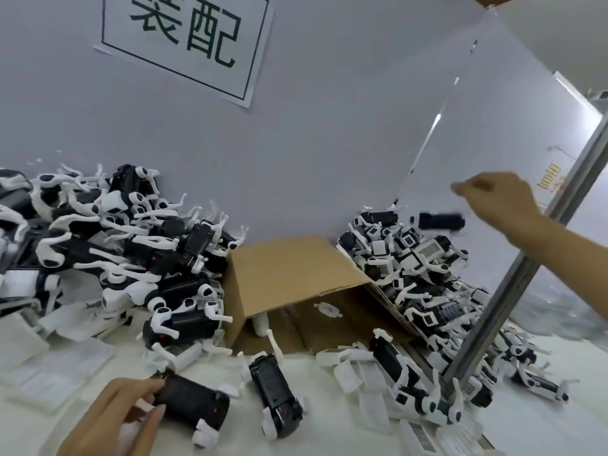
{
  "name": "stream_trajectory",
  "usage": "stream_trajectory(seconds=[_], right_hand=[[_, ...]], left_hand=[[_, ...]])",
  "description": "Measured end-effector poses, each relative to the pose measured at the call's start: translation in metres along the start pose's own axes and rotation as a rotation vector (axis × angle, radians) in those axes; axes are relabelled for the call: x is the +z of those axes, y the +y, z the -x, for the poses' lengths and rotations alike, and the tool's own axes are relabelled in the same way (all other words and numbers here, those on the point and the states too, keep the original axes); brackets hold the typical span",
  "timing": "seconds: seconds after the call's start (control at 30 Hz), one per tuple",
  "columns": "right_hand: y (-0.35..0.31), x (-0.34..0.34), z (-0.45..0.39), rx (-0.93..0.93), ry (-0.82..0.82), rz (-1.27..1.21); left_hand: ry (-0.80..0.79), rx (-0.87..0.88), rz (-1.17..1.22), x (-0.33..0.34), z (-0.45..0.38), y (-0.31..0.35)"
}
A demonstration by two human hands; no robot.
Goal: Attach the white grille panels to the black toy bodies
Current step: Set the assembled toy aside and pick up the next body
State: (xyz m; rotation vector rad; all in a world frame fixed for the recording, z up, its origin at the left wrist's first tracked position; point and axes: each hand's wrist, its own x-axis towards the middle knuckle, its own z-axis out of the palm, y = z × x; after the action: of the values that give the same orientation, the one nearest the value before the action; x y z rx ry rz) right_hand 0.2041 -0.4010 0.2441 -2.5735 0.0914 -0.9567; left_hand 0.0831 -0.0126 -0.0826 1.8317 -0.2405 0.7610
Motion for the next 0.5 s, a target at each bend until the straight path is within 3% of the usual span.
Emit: stream_trajectory(seconds=[0.1,0.23,0.4,0.5], right_hand=[[-0.014,0.040,0.060,-0.075,-0.255,-0.023],[-0.040,0.092,0.150,-0.189,-0.570,-0.196],[-0.078,0.158,0.246,-0.056,-0.682,-0.593],[-0.101,0.190,0.285,0.115,-0.749,-0.816]], left_hand=[[0.179,0.019,-0.070,0.004,0.003,-0.011],[0.344,0.006,0.073,0.009,0.005,-0.021],[0.551,-0.014,0.208,0.018,0.008,0.000],[0.468,-0.051,0.197,0.014,0.014,0.000]])
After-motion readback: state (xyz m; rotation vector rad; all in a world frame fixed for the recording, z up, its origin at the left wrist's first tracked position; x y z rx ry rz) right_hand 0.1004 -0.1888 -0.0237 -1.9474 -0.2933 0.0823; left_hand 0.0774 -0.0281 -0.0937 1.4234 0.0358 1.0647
